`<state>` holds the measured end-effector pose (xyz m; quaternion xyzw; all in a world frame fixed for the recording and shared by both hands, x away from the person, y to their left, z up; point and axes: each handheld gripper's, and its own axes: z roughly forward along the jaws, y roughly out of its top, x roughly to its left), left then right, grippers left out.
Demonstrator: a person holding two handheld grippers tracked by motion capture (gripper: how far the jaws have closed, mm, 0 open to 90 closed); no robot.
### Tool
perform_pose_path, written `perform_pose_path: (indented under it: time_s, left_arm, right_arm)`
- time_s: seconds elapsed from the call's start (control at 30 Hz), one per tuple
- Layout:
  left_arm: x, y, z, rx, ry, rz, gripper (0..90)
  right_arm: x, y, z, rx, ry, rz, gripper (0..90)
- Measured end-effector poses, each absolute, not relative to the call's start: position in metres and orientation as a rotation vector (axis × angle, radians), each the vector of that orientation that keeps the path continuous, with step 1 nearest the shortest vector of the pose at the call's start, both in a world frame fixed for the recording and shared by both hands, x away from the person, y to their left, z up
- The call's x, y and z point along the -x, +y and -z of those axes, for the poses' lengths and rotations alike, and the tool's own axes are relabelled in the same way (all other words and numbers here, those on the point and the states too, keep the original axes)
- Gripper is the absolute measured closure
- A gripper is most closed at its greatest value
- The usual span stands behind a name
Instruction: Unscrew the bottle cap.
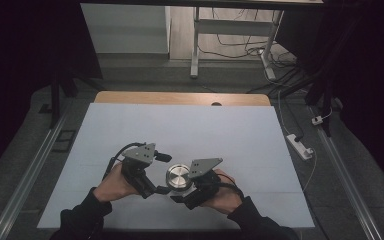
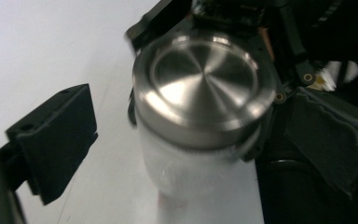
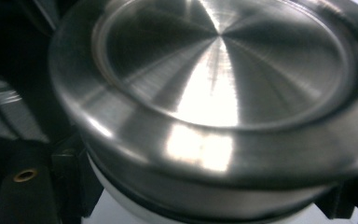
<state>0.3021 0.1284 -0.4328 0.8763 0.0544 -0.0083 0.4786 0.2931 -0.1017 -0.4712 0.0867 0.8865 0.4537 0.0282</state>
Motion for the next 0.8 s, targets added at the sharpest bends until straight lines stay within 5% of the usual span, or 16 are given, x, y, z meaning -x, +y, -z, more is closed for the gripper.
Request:
perform_pose_path:
  time_s: [0.37, 0.8]
  left_arm:
    - [-0.300, 0.111, 0.431, -2.162, -0.054, 0.068, 18.5]
    - [-0.292, 0.100, 0.426, -2.126, 0.306, -0.148, 20.0]
  right_arm:
    - [-0.285, -0.097, 0.471, -0.103, 2.784, -1.370, 14.4]
    - [-0.294, -0.101, 0.466, -0.388, 2.651, -1.324, 14.4]
